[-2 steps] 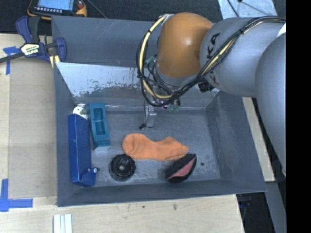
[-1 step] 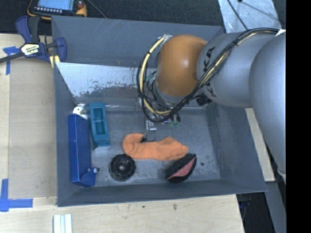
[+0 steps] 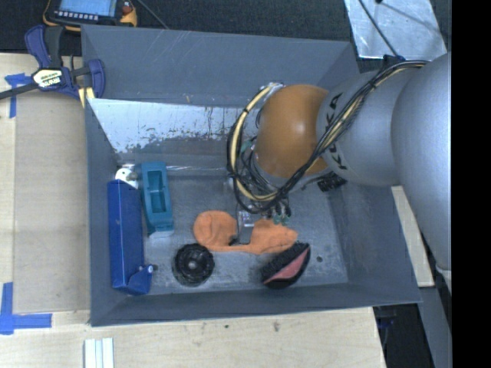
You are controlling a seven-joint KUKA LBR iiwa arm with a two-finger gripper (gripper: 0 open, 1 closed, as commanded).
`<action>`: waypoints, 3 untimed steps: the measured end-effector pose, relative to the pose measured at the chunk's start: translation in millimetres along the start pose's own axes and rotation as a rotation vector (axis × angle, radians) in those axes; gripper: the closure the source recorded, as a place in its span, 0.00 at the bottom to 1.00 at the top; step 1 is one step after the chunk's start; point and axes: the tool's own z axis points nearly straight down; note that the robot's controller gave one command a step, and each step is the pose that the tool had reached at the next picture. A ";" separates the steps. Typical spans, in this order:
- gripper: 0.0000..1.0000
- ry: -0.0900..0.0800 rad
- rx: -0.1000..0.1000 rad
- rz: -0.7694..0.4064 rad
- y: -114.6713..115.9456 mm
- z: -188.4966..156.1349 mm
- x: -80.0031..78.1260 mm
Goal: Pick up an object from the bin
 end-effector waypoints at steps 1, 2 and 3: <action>1.00 -0.007 -0.001 -0.051 24.6 5.7 -7.3; 1.00 -0.007 -0.001 -0.051 24.5 5.7 -7.3; 1.00 0.004 0.000 -0.048 5.4 -37.1 12.8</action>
Offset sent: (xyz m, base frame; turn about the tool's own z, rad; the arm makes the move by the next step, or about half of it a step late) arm 0.0000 0.0000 0.0000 0.0000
